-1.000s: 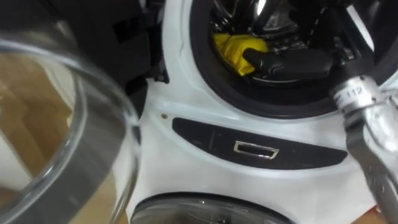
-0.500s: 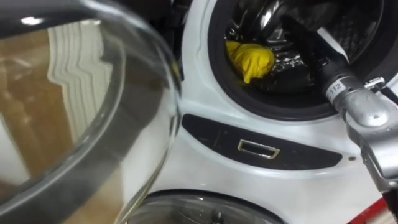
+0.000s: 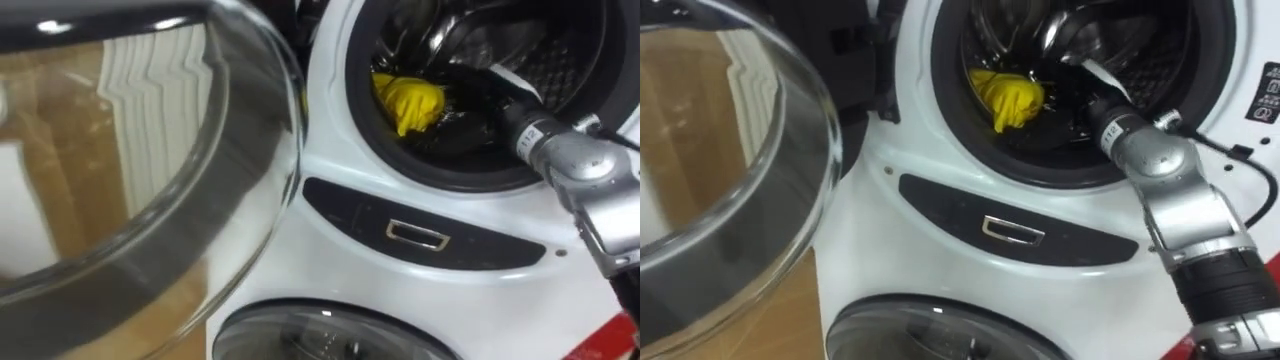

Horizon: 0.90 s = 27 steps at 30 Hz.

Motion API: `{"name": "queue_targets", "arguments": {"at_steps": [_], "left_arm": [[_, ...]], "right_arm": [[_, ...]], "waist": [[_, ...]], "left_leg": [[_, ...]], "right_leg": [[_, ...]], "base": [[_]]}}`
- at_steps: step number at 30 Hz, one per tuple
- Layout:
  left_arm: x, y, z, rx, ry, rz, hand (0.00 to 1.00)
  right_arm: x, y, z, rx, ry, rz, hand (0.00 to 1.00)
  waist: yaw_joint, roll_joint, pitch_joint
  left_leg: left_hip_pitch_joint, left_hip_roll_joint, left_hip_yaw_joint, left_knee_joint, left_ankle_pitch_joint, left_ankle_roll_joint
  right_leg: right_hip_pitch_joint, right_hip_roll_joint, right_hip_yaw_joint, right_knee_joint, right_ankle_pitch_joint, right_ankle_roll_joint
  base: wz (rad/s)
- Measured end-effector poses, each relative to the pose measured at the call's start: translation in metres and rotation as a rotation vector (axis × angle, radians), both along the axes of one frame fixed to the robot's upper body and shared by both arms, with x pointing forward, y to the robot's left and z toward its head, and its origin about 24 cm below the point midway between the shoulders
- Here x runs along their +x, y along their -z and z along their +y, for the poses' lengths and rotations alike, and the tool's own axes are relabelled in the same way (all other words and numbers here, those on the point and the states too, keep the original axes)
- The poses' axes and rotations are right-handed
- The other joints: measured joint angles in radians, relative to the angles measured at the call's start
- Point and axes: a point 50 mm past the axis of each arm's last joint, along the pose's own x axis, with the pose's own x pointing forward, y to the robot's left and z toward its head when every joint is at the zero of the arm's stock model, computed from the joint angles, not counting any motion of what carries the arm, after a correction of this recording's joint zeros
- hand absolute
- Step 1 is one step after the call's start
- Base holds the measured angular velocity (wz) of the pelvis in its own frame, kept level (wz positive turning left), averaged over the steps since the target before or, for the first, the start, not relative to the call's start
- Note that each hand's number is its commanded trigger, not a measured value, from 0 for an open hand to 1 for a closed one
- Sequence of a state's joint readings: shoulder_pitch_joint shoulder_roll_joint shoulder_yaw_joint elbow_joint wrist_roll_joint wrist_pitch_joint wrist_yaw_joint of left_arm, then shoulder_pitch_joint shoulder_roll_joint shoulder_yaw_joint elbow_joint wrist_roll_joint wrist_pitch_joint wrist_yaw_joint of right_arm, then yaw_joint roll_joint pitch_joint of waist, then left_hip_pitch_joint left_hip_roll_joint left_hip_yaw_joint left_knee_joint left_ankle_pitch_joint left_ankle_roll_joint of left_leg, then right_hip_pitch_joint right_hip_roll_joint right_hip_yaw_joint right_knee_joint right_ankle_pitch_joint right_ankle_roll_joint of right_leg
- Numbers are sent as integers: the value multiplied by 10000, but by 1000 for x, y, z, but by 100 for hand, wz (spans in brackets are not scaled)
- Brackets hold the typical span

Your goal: Pick clothes from washing machine

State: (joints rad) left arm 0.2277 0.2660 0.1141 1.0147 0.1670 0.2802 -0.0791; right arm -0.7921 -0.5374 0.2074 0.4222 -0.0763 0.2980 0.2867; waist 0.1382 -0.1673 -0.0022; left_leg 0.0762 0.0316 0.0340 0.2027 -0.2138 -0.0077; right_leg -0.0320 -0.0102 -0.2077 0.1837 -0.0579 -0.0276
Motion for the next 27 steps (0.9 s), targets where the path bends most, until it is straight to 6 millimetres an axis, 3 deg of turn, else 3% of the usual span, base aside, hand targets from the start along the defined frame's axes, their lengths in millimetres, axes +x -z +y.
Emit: {"name": "queue_targets", "arguments": {"at_steps": [8, 19, 27], "left_arm": [[4, -4, 10, 155, 189, -246, 0], [19, -5, 9, 265, 451, -925, 0], [14, -4, 10, 268, 451, -896, 0]], "right_arm": [[0, -8, -8, -1584, 159, -126, 100], [-2, -12, -8, -1761, -357, -33, 100], [-4, -18, -8, -1710, -448, -232, 100]], "waist": [[223, -221, 40], [243, -213, 49], [253, -160, 74]], "left_leg": [[164, 104, -335, -221, -5, -10], [567, 184, -384, -564, -31, -41], [518, 186, -357, -574, -31, -42]], "right_leg": [[262, 79, -346, -174, -78, -154], [594, 177, -398, -322, -208, -141], [538, 190, -334, -313, -231, -141]], "base": [[11], [2], [0]]}}
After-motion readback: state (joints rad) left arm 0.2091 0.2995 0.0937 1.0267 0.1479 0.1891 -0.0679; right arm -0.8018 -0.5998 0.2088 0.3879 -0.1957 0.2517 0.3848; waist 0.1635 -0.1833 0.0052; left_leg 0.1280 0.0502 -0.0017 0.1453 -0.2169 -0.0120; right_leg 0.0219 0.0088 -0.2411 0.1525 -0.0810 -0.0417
